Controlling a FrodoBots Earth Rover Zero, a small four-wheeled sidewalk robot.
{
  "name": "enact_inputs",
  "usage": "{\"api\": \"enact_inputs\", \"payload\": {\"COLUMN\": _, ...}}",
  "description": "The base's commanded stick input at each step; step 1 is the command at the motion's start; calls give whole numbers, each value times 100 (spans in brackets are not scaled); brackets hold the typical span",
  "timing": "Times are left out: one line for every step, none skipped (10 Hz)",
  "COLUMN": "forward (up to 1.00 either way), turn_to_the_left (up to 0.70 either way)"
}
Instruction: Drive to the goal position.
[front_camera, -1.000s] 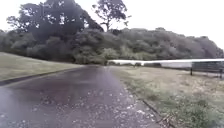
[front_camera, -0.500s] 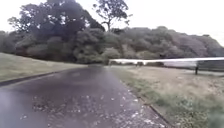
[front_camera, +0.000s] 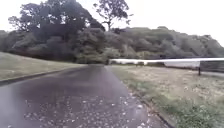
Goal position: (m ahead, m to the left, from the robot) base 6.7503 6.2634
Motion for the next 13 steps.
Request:
{"api": "enact_inputs", "payload": {"forward": 45, "turn_to_the_left": 2}}
{"api": "enact_inputs", "payload": {"forward": 45, "turn_to_the_left": 2}}
{"api": "enact_inputs", "payload": {"forward": 45, "turn_to_the_left": 2}}
{"api": "enact_inputs", "payload": {"forward": 45, "turn_to_the_left": 2}}
{"api": "enact_inputs", "payload": {"forward": 45, "turn_to_the_left": 2}}
{"api": "enact_inputs", "payload": {"forward": 45, "turn_to_the_left": 2}}
{"api": "enact_inputs", "payload": {"forward": 45, "turn_to_the_left": 13}}
{"api": "enact_inputs", "payload": {"forward": 45, "turn_to_the_left": 24}}
{"api": "enact_inputs", "payload": {"forward": 45, "turn_to_the_left": 27}}
{"api": "enact_inputs", "payload": {"forward": 45, "turn_to_the_left": 27}}
{"api": "enact_inputs", "payload": {"forward": 45, "turn_to_the_left": 27}}
{"api": "enact_inputs", "payload": {"forward": 45, "turn_to_the_left": 27}}
{"api": "enact_inputs", "payload": {"forward": 45, "turn_to_the_left": 25}}
